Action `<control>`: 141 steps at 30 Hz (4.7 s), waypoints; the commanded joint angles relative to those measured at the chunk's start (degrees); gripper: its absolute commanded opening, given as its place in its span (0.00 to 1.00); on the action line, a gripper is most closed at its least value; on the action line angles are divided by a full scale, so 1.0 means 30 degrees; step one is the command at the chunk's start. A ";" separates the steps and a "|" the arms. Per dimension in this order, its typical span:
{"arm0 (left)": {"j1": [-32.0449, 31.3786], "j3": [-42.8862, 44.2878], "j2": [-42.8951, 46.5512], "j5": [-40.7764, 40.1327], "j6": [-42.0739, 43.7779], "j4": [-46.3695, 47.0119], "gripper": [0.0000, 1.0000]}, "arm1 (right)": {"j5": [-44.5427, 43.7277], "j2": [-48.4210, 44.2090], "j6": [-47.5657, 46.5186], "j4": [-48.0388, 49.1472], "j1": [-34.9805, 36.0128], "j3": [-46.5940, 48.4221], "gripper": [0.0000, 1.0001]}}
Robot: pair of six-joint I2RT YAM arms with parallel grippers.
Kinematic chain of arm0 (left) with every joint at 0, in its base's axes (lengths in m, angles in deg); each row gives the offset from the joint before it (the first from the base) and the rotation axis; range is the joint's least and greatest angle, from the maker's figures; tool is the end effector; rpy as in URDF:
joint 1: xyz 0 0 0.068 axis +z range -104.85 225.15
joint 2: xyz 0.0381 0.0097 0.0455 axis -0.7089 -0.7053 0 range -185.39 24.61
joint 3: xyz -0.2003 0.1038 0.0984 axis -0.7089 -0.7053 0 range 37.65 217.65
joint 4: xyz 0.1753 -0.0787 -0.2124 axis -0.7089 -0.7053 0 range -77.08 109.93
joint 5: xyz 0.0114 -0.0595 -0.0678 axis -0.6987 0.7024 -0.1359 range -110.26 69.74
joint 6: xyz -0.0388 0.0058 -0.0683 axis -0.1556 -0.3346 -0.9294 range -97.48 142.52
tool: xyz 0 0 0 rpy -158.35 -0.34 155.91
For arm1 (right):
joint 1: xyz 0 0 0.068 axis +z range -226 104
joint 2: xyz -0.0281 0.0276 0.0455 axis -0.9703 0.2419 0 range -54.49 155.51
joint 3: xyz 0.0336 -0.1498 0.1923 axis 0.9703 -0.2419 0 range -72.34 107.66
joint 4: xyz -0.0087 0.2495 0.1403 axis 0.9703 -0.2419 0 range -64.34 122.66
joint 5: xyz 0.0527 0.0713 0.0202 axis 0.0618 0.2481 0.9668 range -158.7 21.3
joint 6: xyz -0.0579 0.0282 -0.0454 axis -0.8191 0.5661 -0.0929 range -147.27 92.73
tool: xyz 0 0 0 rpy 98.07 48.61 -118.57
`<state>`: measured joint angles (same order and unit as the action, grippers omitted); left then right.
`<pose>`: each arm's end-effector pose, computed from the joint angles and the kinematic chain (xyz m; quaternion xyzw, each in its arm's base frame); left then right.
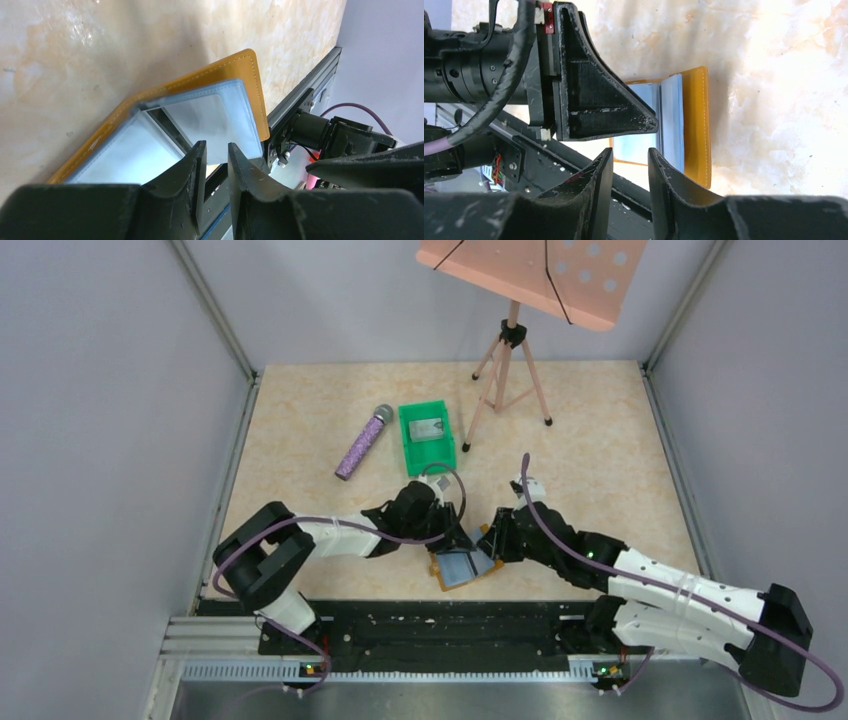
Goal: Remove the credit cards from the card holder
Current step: Remove the credit card from the card holder.
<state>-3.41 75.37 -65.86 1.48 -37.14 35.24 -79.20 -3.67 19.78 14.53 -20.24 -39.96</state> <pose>0.2080 -0.2734 0.0869 -0.0021 0.8845 -0.4514 0.1179 0.1565 0.2081 0.1839 -0.0266 0.8901 0.2989 0.3431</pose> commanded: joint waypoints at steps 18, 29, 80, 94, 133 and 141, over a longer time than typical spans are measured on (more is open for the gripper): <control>-0.0075 0.0647 0.2708 -0.3377 0.1049 -0.3082 0.30 | 0.2664 0.3027 -0.0577 0.3029 -0.0869 -0.0385 0.26; -0.0136 -0.1281 0.2307 -0.2683 0.0008 -0.0995 0.30 | 0.4417 0.3986 0.0873 0.5896 -0.3556 -0.4337 0.23; -0.1072 -0.0066 0.1010 -0.5552 0.0449 -0.3072 0.29 | 0.3091 0.5096 0.0526 0.5582 -0.3758 -0.4081 0.26; -0.1072 0.0614 -0.0220 -0.6234 -0.0095 -0.3681 0.28 | 0.2334 0.4000 -0.1497 0.3614 -0.3722 -0.2337 0.44; -0.1071 -0.0118 0.1301 -0.6072 -0.0182 -0.2010 0.23 | -0.1839 0.5716 -0.0522 0.1250 -0.0237 -0.0569 0.44; -0.1071 0.0152 0.1142 -0.6142 -0.0180 -0.1981 0.23 | -0.1021 0.3629 -0.0692 0.0812 -0.0224 0.0151 0.40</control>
<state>-6.60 73.97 -63.96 -16.09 -37.86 28.48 -83.53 9.89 17.88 17.92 -21.61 -42.24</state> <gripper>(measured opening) 0.230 0.421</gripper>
